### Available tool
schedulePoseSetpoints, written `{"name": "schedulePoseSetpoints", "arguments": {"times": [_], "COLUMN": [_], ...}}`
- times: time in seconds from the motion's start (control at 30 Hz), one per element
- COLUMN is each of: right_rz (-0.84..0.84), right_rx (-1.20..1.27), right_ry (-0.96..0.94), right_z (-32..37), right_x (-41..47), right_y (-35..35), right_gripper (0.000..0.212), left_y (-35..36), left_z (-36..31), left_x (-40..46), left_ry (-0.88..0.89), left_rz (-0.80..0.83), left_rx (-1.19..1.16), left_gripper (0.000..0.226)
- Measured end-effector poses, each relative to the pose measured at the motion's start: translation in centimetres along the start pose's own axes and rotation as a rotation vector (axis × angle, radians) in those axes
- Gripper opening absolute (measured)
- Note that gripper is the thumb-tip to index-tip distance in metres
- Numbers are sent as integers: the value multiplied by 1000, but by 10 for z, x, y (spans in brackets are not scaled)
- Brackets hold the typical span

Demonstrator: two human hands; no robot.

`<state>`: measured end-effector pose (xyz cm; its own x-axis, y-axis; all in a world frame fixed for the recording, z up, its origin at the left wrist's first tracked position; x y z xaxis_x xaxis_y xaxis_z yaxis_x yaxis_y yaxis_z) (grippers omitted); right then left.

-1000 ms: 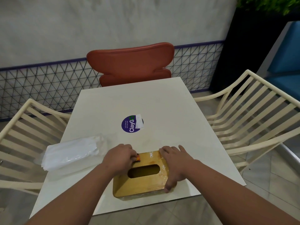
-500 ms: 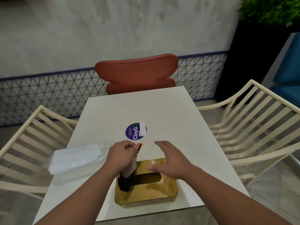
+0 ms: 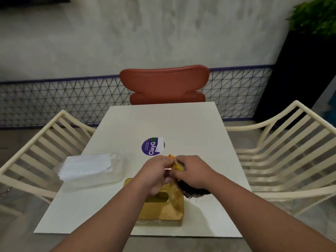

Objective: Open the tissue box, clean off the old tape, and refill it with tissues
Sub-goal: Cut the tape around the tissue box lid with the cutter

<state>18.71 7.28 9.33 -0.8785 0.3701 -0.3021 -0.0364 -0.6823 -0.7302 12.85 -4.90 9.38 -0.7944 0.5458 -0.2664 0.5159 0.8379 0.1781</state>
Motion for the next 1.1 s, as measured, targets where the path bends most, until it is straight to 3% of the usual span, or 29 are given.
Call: {"name": "schedulePoseSetpoints", "arguments": {"times": [0.07,0.13,0.17,0.23,0.3,0.43,0.57,0.87,1.0,1.1], "right_rz": [17,33,43,54,58,143,168,106,79,8], "right_rx": [-28,-82,-87,-75,-19,169,206,-64,-74,-231], "right_ry": [13,48,63,88,134,239,282,243,230,199], "right_z": [-12,-27,-34,-44,-50,-53,-45,-17,-15,-16], "right_x": [1,1,1,1,3,5,7,27,38,45], "right_y": [3,6,7,7,6,13,20,38,48,56], "right_gripper": [14,17,17,19,21,16,16,23,16,15], "left_y": [-11,-37,-50,-74,-88,-95,-100,-105,-105,-105], "left_z": [3,6,11,28,43,66,75,81,81,80], "left_x": [0,-4,-5,-5,-3,5,6,12,11,11], "left_ry": [125,281,326,336,317,366,413,443,450,465], "left_rz": [46,120,208,436,567,640,650,668,662,659], "left_rx": [321,958,1261,1554,1615,1673,1660,1631,1608,1604], "left_gripper": [22,33,47,86,114,132,133,130,131,133]}}
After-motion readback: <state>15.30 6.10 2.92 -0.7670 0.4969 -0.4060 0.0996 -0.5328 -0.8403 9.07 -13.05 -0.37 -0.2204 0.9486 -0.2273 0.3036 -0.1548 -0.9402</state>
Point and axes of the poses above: each hand's wrist, its own x-axis towards the middle knuckle, its own y-axis out of the palm, z = x × y, the point moved 3 cm from there along x, towards the middle knuckle, and after that the axes turned 14 degrees about y, right-handed, at the moved point
